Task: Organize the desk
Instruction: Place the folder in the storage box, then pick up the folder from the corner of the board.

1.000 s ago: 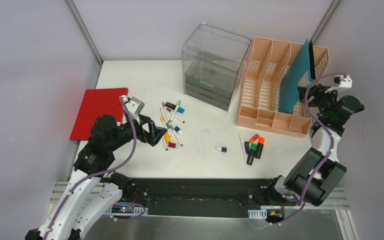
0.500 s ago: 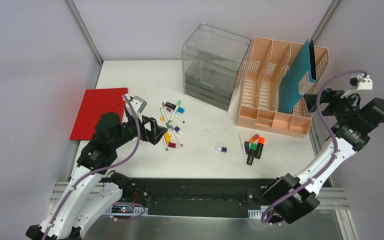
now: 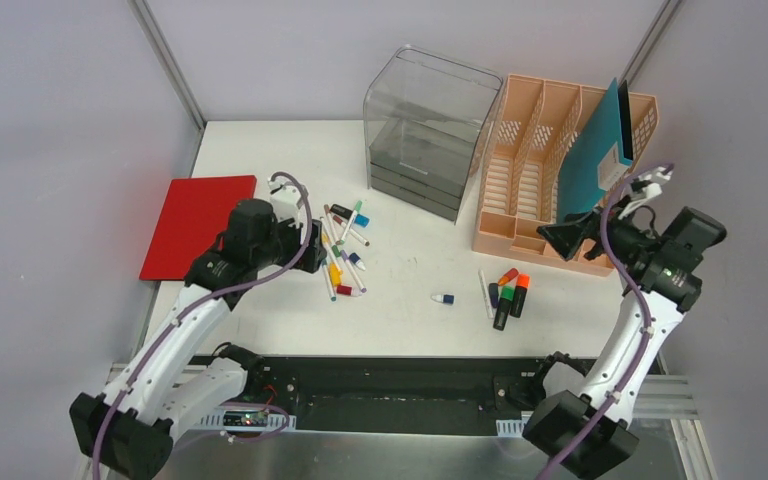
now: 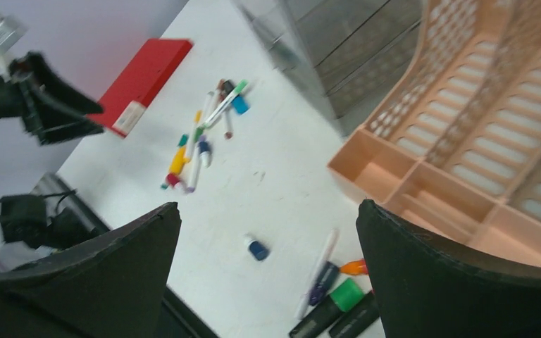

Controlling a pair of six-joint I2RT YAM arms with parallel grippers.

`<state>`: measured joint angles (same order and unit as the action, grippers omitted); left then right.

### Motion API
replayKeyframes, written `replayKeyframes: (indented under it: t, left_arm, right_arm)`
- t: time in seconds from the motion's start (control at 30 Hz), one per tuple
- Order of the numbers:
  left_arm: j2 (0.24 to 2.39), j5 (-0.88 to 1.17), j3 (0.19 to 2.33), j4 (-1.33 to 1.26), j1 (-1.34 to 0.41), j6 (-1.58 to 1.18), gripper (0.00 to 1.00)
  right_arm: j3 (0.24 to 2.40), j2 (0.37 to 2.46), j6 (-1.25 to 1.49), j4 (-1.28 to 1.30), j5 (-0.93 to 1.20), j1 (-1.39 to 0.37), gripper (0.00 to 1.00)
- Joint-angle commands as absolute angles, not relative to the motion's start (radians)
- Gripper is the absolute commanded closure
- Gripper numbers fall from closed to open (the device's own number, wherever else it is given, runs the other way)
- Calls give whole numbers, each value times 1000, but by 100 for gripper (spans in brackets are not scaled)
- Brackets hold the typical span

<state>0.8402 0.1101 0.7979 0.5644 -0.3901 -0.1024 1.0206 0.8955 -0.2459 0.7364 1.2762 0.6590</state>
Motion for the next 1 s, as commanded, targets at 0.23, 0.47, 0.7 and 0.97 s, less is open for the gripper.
replayKeyframes:
  t: [0.23, 0.47, 0.7, 0.97]
  left_arm:
    - [1104, 10, 891, 590, -196, 2, 13]
    - [1239, -110, 928, 562, -104, 85, 1]
    - [1420, -117, 1000, 479, 9, 78, 1]
    - [1601, -191, 1073, 451, 75, 129, 12]
  right_arm:
    - [974, 873, -307, 780, 1177, 506, 1]
    - [977, 902, -322, 795, 1168, 470, 1]
    - [983, 930, -351, 807, 1103, 391, 1]
    - [1000, 931, -382, 833, 1046, 344, 1]
